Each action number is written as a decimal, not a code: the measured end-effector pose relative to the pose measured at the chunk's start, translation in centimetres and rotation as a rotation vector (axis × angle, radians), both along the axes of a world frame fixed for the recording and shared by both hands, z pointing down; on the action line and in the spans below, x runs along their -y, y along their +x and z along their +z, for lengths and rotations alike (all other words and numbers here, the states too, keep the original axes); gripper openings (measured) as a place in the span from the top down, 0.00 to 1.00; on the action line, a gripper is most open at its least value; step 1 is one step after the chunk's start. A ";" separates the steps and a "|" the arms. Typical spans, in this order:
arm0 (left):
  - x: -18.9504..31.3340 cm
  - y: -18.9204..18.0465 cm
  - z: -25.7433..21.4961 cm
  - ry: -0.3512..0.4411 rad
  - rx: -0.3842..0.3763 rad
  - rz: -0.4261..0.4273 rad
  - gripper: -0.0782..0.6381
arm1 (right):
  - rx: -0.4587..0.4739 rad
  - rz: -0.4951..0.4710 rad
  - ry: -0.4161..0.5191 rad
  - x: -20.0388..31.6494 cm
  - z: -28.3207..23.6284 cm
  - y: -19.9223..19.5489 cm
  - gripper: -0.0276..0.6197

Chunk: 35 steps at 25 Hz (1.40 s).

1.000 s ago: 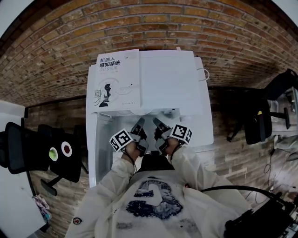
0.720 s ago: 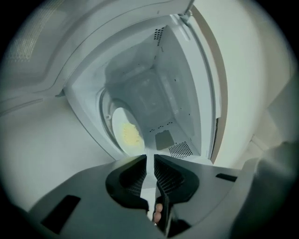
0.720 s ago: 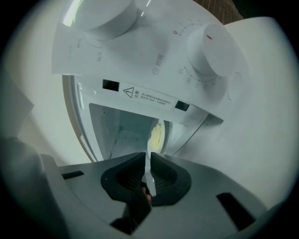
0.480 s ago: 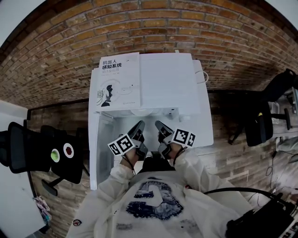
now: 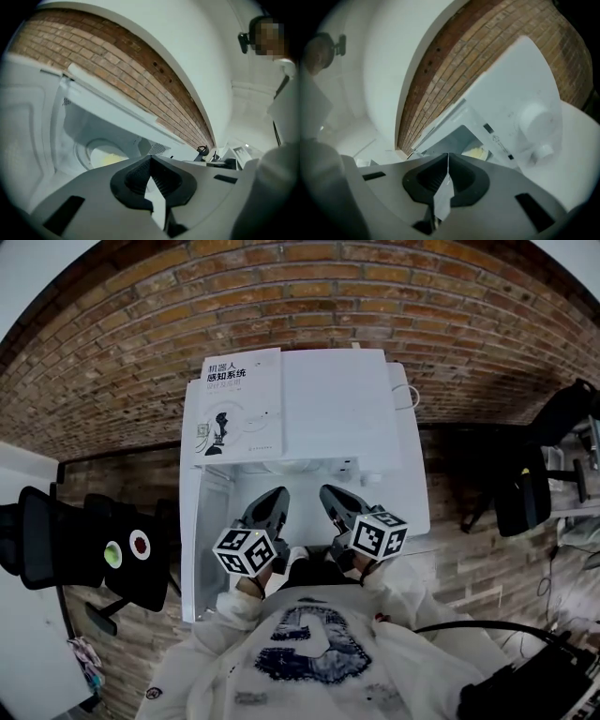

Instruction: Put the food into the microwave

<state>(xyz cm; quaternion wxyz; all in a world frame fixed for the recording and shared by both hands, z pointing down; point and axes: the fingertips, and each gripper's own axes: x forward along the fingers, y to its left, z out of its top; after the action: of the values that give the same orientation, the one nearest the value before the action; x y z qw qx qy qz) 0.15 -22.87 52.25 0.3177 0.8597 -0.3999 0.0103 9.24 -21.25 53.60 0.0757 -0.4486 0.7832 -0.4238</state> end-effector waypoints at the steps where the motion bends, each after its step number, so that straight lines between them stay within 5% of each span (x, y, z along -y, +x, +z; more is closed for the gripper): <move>1: -0.2 0.2 -1.1 0.044 0.035 0.008 0.88 | -0.044 -0.007 0.043 -0.2 -1.1 0.0 0.93; 6: -0.8 0.7 -5.7 0.244 0.233 0.016 0.88 | -0.234 0.016 0.204 -1.0 -5.9 1.0 0.93; 12: -1.1 0.6 -8.4 0.361 0.350 -0.015 0.88 | -0.366 0.041 0.277 -1.8 -8.2 1.5 0.94; 35: -1.2 -0.1 -7.5 0.358 0.397 -0.030 0.88 | -0.405 0.048 0.295 -1.9 -8.4 1.5 0.94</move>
<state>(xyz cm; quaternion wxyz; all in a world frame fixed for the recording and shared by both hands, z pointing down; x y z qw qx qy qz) 0.06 -21.64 44.72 0.0763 0.8772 -0.4626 0.1030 10.70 -19.38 45.25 -0.0082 -0.5269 0.8250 -0.2042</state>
